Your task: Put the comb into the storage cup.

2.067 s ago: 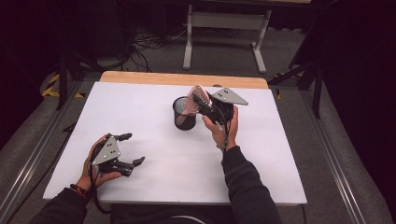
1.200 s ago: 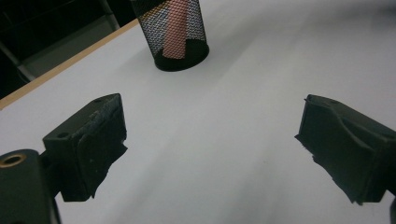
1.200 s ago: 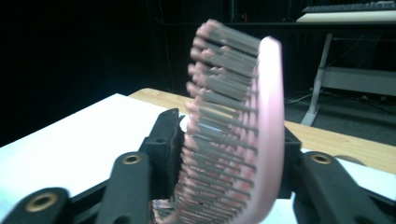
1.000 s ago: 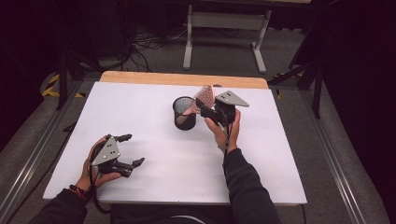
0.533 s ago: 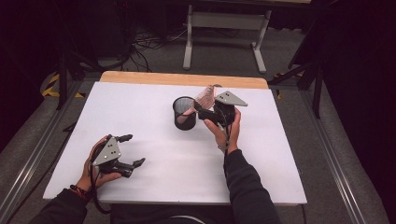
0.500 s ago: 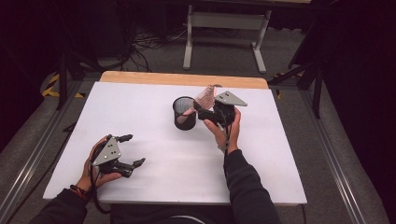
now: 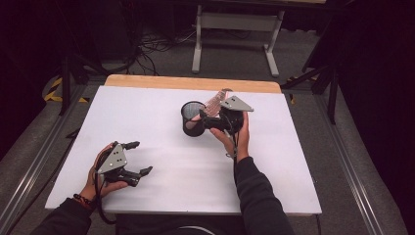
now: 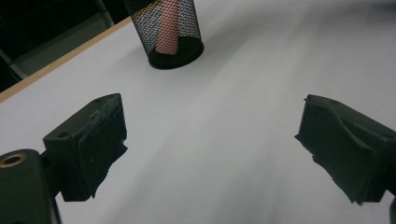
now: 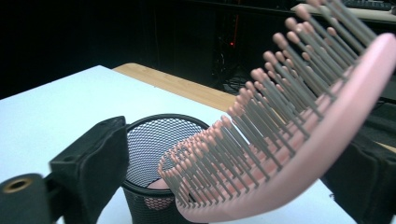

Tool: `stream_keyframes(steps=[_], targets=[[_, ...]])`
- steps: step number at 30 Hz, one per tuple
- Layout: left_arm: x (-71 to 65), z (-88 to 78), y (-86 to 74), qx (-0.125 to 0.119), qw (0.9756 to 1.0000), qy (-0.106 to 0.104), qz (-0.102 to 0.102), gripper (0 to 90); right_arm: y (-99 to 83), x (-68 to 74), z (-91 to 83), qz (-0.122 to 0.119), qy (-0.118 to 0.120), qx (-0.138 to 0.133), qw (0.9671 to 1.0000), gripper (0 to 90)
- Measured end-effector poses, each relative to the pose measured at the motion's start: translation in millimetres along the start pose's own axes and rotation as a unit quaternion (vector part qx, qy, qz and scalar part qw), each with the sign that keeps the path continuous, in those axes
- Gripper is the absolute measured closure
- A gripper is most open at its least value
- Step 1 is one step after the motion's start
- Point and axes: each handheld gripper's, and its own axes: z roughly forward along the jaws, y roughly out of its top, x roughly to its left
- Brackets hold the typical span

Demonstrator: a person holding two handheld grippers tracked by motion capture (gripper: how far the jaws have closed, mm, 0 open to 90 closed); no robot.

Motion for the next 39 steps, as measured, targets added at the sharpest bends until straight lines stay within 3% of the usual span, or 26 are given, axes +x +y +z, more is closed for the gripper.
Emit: stream_keyframes(steps=[11, 14, 29, 35, 39], targets=[[-0.2, -0.6, 0.3, -0.002, 1.0, 0.0, 0.001, 8.6, -0.9, -1.2, 2.2, -0.006, -0.001, 0.005, 1.0, 3.0], [-0.5, -0.2, 0.2, 0.001, 1.0, 0.0, 0.001, 8.6, 0.3, -1.2, 0.6, -0.02, -0.01, 0.007, 0.9997, 3.1], [-0.2, 0.9, -0.4, 0.002, 1.0, 0.002, 0.001, 8.6, 0.8, -1.6, -4.3, -0.043, -0.015, 0.004, 0.9989, 5.1], [0.5, 0.9, -0.6, 0.005, 1.0, 0.003, 0.002, 8.6, 2.2, 2.5, -4.3, -0.072, -0.026, 0.021, 0.9969, 5.3], [0.6, 1.1, -0.6, 0.004, 1.0, 0.003, 0.002, 8.6, 3.4, 2.4, -5.7, -0.077, -0.028, 0.019, 0.9965, 5.4]])
